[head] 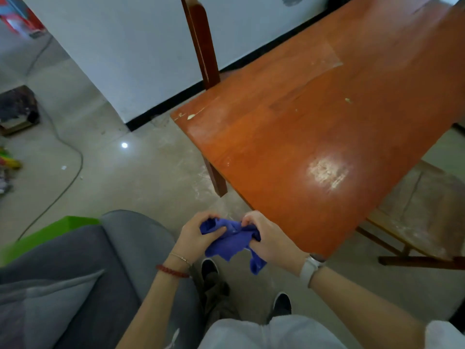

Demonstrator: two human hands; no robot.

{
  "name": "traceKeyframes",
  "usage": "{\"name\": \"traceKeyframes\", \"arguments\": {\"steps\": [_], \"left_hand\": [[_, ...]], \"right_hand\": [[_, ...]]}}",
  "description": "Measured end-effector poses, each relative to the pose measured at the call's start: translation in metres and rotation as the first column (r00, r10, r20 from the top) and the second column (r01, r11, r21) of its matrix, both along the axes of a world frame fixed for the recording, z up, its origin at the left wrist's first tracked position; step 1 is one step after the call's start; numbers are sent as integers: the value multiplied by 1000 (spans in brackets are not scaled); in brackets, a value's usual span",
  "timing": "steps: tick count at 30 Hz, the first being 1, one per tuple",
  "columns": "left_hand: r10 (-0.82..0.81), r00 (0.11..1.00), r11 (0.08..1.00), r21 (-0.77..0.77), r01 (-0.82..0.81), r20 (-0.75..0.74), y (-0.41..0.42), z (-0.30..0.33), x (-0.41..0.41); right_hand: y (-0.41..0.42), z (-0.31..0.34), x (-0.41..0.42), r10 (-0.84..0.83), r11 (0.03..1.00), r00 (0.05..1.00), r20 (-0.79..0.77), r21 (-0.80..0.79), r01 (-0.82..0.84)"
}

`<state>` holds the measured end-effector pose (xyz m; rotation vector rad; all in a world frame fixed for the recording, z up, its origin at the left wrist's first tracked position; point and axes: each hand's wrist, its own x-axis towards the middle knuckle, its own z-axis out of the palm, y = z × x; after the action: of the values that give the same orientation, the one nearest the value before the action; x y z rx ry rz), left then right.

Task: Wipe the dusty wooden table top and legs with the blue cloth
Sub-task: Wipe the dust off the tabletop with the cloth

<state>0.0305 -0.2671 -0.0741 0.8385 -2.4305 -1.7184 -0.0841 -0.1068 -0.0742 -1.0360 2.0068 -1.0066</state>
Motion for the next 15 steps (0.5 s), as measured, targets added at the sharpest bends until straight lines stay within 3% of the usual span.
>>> {"name": "traceKeyframes", "arguments": {"steps": [4, 7, 8, 10, 12, 13, 15], "left_hand": [[74, 997, 997, 37, -72, -32, -62, 0, -16], [125, 986, 990, 87, -116, -107, -107, 8, -26], [142, 980, 985, 117, -126, -141, -119, 11, -27], [166, 965, 979, 151, -137, -204, -139, 17, -31], [196, 947, 971, 182, -153, -255, -157, 21, -36], [204, 938, 970, 188, -156, -279, -166, 24, -40], [176, 929, 979, 156, -130, -327, -182, 31, -46]], "right_hand": [[-52, -6, -8, -136, 973, 960, 247, 218, 82], [-95, -12, -11, -318, 938, 890, 327, 245, 246], [-109, -11, -11, -435, 900, 805, 403, 220, 376], [-132, -8, -11, -582, 753, 464, 668, 227, 617], [-154, -2, -11, -478, 667, 97, 873, 289, 686], [-167, 4, -11, -381, 668, -34, 924, 301, 680], [-192, 12, -15, -157, 735, -118, 980, 196, 649]]}}
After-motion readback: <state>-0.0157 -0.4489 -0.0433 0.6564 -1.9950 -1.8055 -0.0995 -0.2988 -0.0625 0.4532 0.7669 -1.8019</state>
